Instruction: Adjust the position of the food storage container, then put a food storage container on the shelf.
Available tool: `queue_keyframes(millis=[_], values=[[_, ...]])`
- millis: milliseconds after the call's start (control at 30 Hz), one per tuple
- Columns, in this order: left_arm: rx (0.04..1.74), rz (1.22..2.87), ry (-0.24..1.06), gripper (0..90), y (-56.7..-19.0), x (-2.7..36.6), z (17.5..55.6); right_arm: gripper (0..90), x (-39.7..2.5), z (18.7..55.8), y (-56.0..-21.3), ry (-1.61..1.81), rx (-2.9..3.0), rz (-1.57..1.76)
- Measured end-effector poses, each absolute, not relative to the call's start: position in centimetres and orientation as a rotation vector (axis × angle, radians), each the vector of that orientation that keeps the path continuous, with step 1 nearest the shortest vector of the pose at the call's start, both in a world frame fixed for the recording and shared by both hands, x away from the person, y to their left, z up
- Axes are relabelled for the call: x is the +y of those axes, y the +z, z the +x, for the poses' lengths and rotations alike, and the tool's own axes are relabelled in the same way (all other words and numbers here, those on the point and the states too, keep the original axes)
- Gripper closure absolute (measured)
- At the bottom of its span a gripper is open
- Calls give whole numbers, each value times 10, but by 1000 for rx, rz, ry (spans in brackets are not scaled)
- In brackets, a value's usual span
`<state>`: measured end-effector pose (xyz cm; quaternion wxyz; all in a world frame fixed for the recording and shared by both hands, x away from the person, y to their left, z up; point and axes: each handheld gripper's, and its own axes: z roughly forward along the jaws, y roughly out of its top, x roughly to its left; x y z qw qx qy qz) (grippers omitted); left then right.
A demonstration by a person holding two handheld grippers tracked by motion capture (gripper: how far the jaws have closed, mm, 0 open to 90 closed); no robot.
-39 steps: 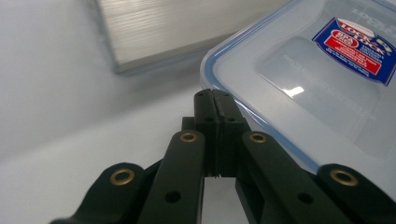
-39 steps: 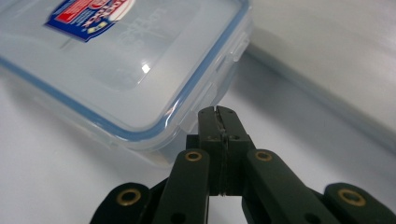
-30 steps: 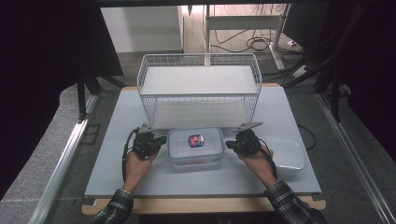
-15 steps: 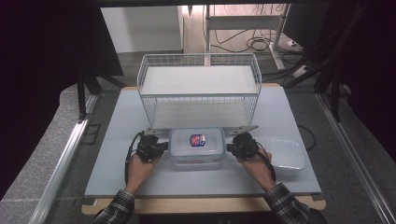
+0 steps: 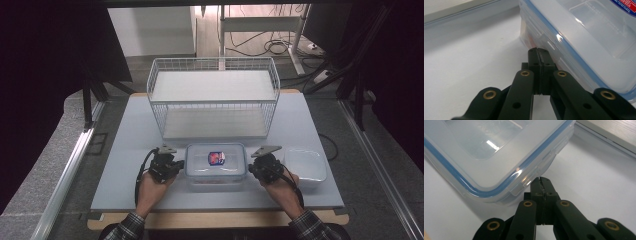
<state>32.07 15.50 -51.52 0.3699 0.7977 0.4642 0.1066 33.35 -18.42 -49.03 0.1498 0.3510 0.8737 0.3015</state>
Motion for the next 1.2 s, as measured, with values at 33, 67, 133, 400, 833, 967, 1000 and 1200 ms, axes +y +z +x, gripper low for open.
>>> queue_keyframes(millis=[33,67,133,400,833,967,1000,1200], values=[[1191,2047,274,900,-515,155,321,900,-184,333,-490,866,2510,1009],[1188,2046,264,900,-515,155,320,900,-186,332,-490,870,2514,1011],[1173,2031,233,900,-515,159,318,900,-189,332,-490,891,2525,1019],[1104,1943,330,608,-497,185,290,776,-210,324,-475,1078,2485,1002],[1072,1974,359,111,-503,189,270,221,-223,313,-470,1217,2455,971],[1027,1994,392,78,-507,186,272,148,-221,316,-473,1230,2456,971],[1020,1993,391,70,-507,186,273,132,-221,316,-474,1227,2463,965],[1034,1992,356,60,-505,185,276,87,-215,318,-473,1222,2470,934]])
